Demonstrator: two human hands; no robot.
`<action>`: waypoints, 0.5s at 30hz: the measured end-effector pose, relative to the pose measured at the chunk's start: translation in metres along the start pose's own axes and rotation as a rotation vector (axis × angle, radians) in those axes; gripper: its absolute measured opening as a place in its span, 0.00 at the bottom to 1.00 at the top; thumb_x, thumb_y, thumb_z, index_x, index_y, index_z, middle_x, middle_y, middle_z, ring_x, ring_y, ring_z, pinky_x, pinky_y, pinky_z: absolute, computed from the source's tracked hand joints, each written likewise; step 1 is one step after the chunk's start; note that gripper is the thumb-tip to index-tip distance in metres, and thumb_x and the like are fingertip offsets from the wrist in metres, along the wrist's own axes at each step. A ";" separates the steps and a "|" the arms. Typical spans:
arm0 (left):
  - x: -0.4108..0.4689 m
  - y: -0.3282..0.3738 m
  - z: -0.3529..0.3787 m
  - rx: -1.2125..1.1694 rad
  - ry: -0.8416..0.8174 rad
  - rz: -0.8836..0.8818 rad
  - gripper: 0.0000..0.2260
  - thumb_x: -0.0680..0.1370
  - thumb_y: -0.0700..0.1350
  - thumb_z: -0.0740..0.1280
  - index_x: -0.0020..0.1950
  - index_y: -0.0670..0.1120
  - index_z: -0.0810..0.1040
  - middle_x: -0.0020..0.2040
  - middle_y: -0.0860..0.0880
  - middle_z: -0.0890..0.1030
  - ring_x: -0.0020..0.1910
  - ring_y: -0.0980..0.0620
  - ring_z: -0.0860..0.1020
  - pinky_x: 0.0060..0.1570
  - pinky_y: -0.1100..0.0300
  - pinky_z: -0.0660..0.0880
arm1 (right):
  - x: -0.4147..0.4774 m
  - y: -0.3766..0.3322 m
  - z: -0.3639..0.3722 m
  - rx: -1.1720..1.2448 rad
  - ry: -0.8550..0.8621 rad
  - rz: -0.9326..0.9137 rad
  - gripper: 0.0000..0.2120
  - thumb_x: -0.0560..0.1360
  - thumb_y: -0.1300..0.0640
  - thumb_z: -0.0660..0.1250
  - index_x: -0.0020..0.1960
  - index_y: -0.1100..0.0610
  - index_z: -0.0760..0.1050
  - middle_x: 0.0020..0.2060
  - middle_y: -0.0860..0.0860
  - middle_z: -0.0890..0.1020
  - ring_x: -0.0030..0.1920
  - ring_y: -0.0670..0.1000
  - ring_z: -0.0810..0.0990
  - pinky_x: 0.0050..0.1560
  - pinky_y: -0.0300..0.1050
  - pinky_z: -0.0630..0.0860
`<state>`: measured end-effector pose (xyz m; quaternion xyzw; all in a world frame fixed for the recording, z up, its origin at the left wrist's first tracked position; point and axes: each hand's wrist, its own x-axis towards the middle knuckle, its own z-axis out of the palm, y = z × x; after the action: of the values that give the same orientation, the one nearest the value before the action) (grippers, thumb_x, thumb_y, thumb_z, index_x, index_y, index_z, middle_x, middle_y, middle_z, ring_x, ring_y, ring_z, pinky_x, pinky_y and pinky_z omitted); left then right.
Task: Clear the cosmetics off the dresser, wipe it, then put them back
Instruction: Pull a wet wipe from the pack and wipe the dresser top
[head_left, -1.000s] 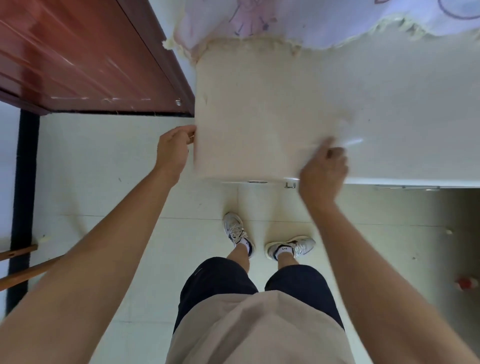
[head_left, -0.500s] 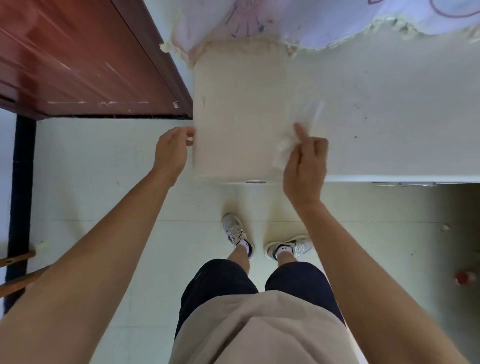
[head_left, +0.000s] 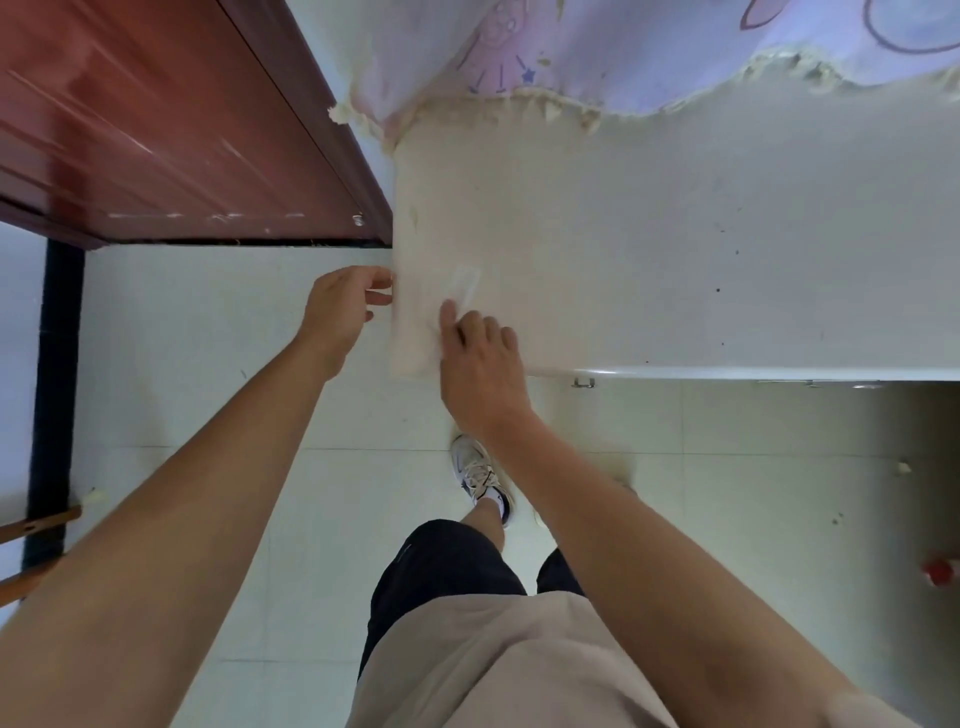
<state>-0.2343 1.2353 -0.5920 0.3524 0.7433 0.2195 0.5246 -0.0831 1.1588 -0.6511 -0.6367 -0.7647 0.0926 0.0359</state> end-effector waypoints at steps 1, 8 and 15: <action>0.000 -0.001 -0.003 0.026 0.016 0.004 0.19 0.76 0.48 0.57 0.61 0.46 0.80 0.61 0.49 0.80 0.59 0.52 0.78 0.65 0.51 0.71 | 0.012 -0.012 -0.001 0.018 -0.020 -0.109 0.28 0.73 0.58 0.52 0.71 0.61 0.70 0.48 0.56 0.76 0.44 0.57 0.74 0.45 0.51 0.67; 0.004 -0.020 -0.014 0.131 0.118 -0.001 0.23 0.84 0.50 0.53 0.79 0.49 0.58 0.79 0.52 0.57 0.77 0.54 0.57 0.72 0.60 0.52 | 0.125 0.026 -0.021 -0.011 -0.078 -0.223 0.24 0.79 0.58 0.56 0.75 0.49 0.65 0.59 0.59 0.73 0.56 0.61 0.73 0.56 0.54 0.67; 0.016 -0.019 -0.013 0.045 0.050 0.024 0.18 0.83 0.49 0.57 0.72 0.48 0.71 0.68 0.53 0.73 0.67 0.55 0.71 0.72 0.52 0.66 | 0.167 0.105 -0.034 -0.088 0.023 0.410 0.27 0.81 0.56 0.53 0.78 0.62 0.54 0.65 0.62 0.70 0.61 0.63 0.72 0.59 0.56 0.68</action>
<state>-0.2554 1.2351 -0.6104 0.3672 0.7568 0.2177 0.4951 -0.0070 1.3433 -0.6482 -0.7809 -0.6220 0.0571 -0.0027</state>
